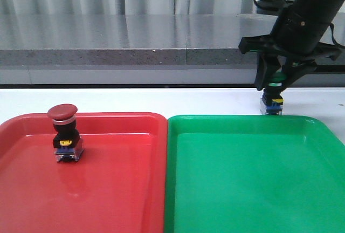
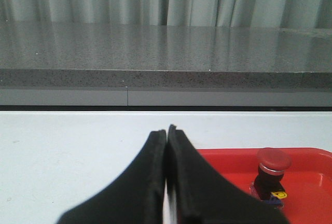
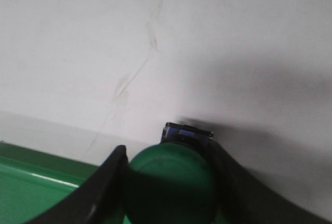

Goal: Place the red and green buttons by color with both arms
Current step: 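Lower the right gripper over the green-capped button and grasp it, then lift the green button with the right gripper and lower it into the green tray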

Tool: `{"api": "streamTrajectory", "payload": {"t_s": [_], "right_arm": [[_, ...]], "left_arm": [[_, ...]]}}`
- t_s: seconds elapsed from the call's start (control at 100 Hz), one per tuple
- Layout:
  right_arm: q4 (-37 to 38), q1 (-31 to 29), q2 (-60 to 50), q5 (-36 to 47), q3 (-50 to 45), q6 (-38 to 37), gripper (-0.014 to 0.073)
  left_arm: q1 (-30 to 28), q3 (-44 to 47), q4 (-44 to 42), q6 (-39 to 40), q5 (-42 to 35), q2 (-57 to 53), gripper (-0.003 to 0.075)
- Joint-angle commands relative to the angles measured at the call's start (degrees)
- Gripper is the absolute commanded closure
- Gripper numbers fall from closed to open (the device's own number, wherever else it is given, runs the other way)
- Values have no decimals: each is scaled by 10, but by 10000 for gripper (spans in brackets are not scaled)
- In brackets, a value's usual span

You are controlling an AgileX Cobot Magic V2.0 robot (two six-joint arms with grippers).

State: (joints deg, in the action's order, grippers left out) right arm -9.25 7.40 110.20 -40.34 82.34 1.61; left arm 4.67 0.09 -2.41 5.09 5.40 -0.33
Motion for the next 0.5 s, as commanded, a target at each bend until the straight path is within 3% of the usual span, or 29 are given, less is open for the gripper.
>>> {"api": "streamTrajectory", "payload": {"t_s": [0.0, 0.22, 0.49], "right_arm": [[0, -1, -56, -5, 34, 1, 377], [-1, 6, -124, -39, 27, -35, 377], [0, 48, -194, -23, -53, -54, 377]], "left_arm": [[0, 24, -1, 4, -46, -18, 739], [0, 24, -1, 4, -46, -18, 740], [0, 24, -1, 4, -46, -18, 739]]}}
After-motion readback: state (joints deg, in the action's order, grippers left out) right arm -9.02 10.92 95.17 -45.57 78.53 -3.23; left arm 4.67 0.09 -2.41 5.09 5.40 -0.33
